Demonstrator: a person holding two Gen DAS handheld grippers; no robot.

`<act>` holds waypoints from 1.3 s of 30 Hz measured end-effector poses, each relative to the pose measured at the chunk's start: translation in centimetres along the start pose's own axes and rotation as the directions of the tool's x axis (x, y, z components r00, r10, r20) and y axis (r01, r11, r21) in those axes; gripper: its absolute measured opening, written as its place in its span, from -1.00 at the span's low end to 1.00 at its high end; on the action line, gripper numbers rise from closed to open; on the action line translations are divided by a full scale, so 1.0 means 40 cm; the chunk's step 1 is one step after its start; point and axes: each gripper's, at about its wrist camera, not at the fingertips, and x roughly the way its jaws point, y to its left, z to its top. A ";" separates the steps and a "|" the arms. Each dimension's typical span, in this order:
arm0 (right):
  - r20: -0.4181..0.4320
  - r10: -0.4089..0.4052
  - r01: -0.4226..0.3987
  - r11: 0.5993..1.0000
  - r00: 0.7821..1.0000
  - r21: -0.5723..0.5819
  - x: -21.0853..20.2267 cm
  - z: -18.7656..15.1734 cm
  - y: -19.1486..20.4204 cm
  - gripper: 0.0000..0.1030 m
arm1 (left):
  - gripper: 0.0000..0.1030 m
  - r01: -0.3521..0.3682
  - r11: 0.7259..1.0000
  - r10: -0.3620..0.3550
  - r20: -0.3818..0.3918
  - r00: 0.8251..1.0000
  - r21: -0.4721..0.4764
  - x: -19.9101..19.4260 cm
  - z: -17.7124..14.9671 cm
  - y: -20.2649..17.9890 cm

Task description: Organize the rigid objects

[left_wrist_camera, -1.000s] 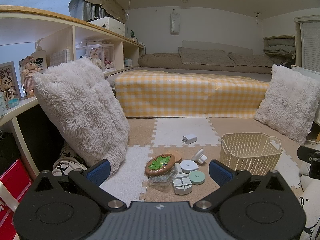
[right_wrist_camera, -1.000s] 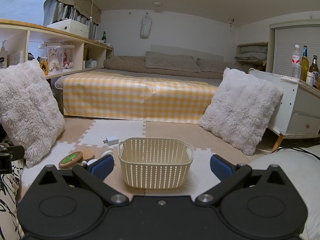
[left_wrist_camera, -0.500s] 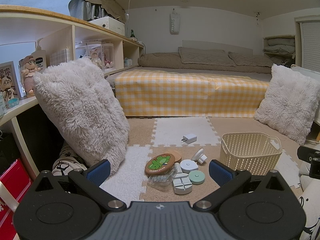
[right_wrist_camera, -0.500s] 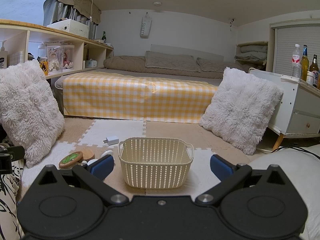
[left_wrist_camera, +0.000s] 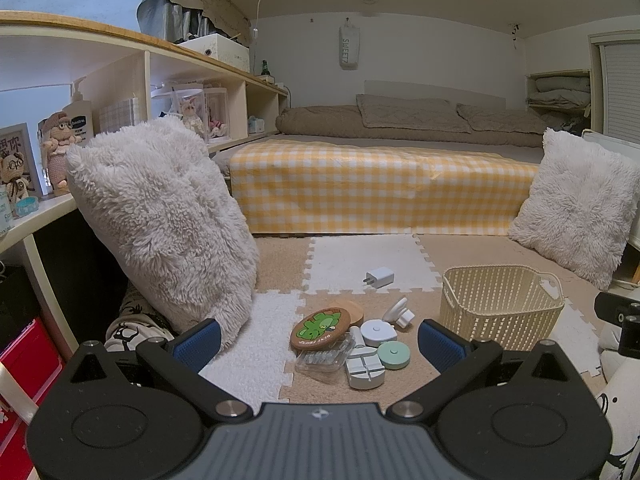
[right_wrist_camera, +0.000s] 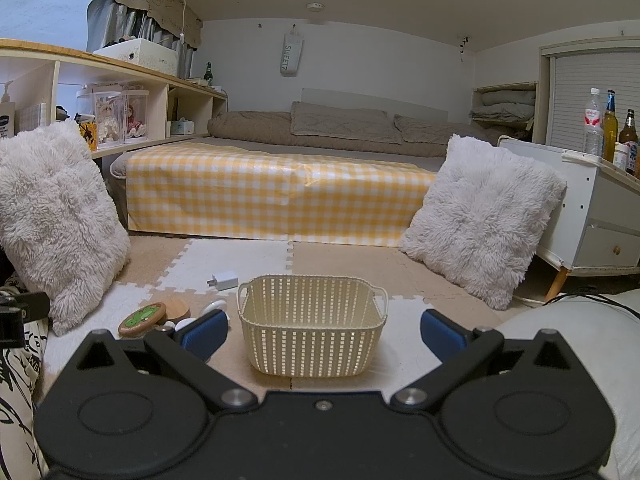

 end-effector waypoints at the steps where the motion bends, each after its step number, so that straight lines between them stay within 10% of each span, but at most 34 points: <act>1: 0.001 0.000 0.000 1.000 1.000 0.000 0.000 0.000 0.001 1.00 | 1.00 -0.001 1.000 0.001 0.000 1.000 0.001 0.000 0.000 0.000; 28: 0.059 0.065 -0.068 0.996 0.996 0.056 0.224 0.164 -0.105 1.00 | 1.00 -0.066 0.997 0.066 0.007 0.998 -0.036 0.157 0.096 0.002; 39: -0.125 -0.004 0.017 0.995 0.992 0.098 0.482 0.173 -0.230 1.00 | 1.00 -0.055 0.997 0.047 -0.130 0.990 -0.058 0.340 0.097 0.012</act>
